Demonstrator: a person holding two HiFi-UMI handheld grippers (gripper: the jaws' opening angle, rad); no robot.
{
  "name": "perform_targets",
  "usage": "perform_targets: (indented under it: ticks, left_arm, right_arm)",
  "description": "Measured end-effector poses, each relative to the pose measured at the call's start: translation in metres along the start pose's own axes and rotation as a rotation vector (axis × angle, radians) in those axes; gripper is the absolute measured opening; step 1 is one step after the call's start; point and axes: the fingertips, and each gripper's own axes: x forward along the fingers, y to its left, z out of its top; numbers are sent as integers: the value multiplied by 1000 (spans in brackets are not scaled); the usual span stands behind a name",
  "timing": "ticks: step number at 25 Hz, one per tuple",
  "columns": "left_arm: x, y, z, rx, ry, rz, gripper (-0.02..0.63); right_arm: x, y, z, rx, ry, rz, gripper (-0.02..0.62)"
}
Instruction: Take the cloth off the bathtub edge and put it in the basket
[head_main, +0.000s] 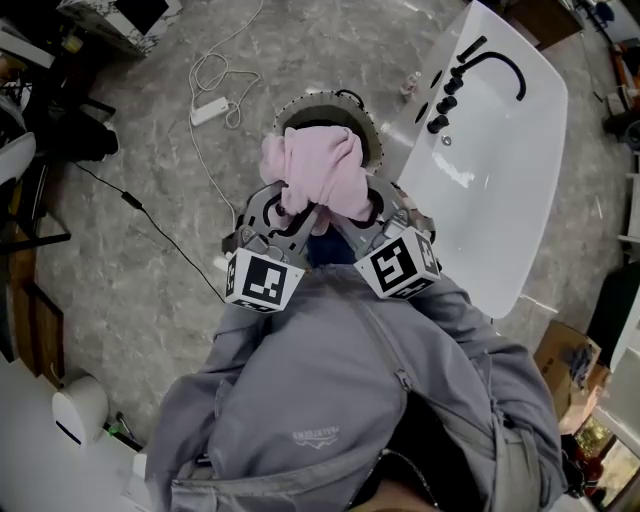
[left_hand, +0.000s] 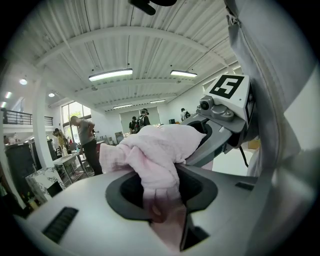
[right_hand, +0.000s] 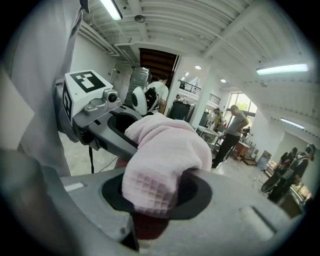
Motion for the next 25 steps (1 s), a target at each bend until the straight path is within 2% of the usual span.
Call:
perform_targets:
  ticks: [13, 25]
  left_arm:
    - [96, 58, 28, 53, -9, -97, 138]
    - [143, 85, 36, 104, -12, -215, 138]
  right_arm:
    - [29, -109, -10, 60, 7, -95, 127]
    - [46, -156, -20, 138, 41, -192, 127]
